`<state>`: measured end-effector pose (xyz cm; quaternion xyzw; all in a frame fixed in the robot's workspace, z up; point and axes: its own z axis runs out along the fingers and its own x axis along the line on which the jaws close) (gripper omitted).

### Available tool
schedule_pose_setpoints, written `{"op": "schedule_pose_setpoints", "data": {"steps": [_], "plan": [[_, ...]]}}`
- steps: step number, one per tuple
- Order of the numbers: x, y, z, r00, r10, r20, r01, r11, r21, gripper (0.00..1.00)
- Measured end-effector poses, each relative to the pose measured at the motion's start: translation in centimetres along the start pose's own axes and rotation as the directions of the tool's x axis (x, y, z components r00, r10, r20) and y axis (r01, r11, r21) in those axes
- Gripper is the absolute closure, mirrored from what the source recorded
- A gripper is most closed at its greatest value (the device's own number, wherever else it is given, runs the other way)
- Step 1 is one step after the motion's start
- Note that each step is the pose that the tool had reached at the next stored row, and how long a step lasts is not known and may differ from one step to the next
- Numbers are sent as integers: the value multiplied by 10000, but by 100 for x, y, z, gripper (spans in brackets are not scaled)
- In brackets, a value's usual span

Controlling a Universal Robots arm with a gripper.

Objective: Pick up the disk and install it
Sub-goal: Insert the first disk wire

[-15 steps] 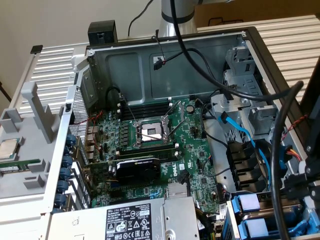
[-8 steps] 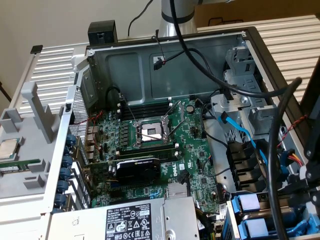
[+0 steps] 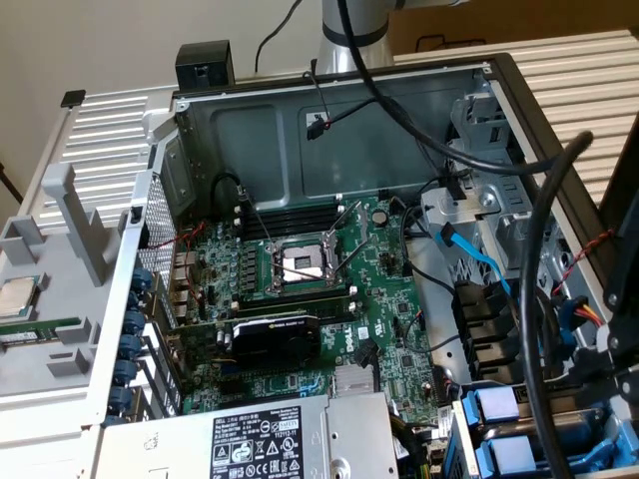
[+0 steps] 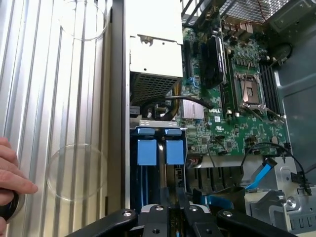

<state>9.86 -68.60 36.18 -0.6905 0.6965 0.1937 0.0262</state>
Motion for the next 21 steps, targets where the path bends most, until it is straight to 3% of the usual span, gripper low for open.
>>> {"op": "schedule_pose_setpoints", "data": {"steps": [2,3,6,11,15,18,21], "plan": [[-50,3,17,9999,36,-159,-36,10000,17,83],[-74,4,25,9996,62,-271,-61,10000,24,83],[-142,5,48,9976,158,-680,-154,9999,57,83],[-266,5,89,9927,270,-1178,-257,9996,126,83],[-339,8,110,9842,399,-1724,-372,9991,193,83],[-401,10,123,9773,480,-2062,-438,9987,249,83],[-467,14,132,9708,546,-2337,-489,9983,302,83]]}}
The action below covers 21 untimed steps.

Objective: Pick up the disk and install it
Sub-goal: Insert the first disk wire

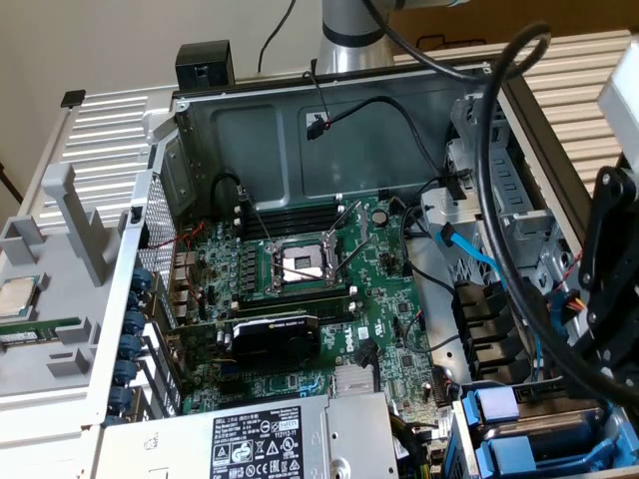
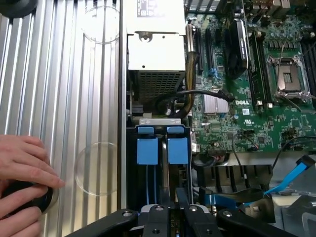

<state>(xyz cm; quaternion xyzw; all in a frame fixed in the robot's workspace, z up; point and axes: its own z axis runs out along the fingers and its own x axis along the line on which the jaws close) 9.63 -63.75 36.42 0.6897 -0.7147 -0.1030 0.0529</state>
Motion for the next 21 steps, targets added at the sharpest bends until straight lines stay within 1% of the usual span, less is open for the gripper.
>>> {"op": "schedule_pose_setpoints", "data": {"steps": [2,5,10,14,18,21], "plan": [[-46,5,-6,9998,38,-173,-37,10000,27,83],[-114,13,-13,9989,99,-452,-96,9999,70,83],[-216,26,-14,9951,217,-968,-202,9997,159,83],[-301,35,-7,9903,309,-1358,-278,9993,246,83],[-404,41,2,9848,390,-1692,-341,9989,316,83],[-486,47,9,9809,441,-1894,-379,9986,360,83]]}}
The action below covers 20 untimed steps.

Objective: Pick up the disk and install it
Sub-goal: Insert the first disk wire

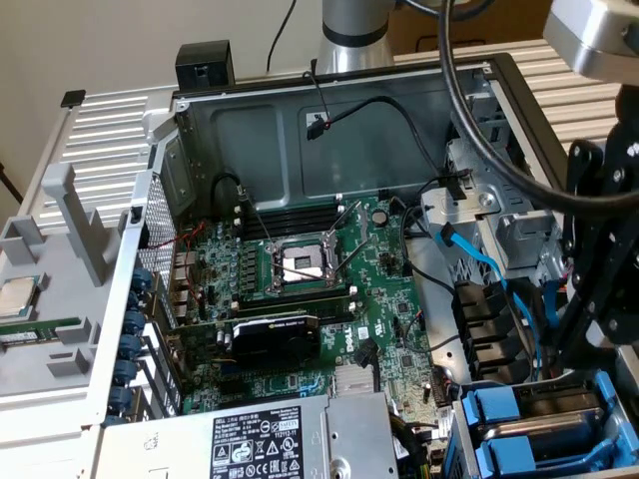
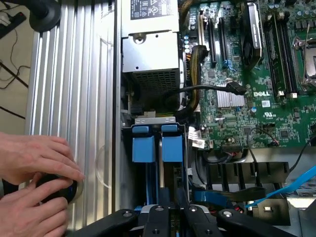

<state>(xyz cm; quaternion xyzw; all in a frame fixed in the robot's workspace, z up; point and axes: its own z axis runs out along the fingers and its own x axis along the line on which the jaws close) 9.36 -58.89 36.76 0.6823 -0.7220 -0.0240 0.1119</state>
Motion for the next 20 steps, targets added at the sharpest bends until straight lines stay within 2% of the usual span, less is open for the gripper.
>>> {"op": "schedule_pose_setpoints", "data": {"steps": [1,2,6,7,9,11,13,16,20], "plan": [[-21,2,-1,10000,14,-74,-14,10000,4,83],[-28,3,-3,9999,23,-122,-23,10000,6,83],[-31,4,-3,9999,27,-136,-27,10000,9,83],[-37,11,-3,9998,44,-198,-43,10000,29,83],[-55,27,-1,9995,76,-319,-73,9999,97,83],[-79,45,-2,9988,116,-469,-109,9998,166,83],[-115,58,-4,9982,157,-580,-141,9995,266,83],[-182,72,-10,9973,215,-700,-184,9988,447,83],[-230,115,-7,9960,278,-845,-226,9979,615,83]]}}
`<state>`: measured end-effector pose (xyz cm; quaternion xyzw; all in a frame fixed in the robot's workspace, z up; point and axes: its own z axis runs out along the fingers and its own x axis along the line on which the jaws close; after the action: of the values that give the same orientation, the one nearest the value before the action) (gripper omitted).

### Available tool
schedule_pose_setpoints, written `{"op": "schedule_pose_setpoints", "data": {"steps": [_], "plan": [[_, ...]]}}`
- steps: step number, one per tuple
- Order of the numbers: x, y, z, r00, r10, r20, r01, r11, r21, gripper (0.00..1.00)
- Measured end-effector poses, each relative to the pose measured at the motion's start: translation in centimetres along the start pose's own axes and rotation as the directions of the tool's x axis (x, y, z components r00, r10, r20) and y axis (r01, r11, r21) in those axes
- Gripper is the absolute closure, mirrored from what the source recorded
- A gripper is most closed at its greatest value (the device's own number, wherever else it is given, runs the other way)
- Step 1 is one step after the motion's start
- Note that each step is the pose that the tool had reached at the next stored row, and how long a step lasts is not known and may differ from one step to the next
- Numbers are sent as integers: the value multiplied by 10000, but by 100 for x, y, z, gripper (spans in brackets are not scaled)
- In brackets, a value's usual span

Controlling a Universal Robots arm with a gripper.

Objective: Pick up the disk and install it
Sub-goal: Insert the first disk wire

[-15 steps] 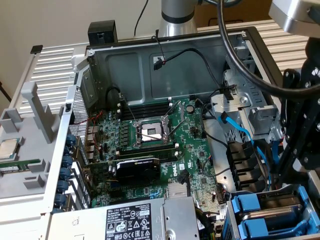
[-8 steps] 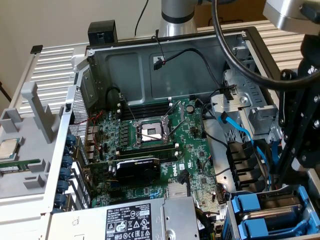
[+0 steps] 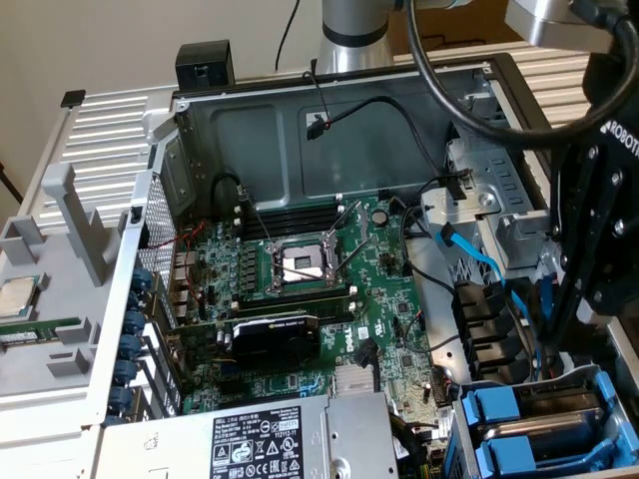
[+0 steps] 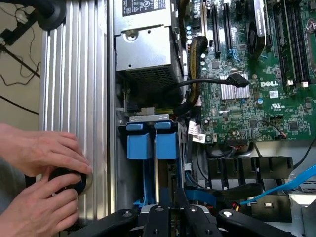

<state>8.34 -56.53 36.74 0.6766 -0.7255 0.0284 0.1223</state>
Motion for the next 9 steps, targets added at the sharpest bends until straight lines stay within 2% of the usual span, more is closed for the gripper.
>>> {"op": "schedule_pose_setpoints", "data": {"steps": [3,7,9], "plan": [[-1,36,7,10000,31,-62,-30,9999,97,83],[-2,46,12,10000,44,-83,-43,9999,150,83],[-3,46,13,9999,56,-84,-55,9998,199,83]]}}
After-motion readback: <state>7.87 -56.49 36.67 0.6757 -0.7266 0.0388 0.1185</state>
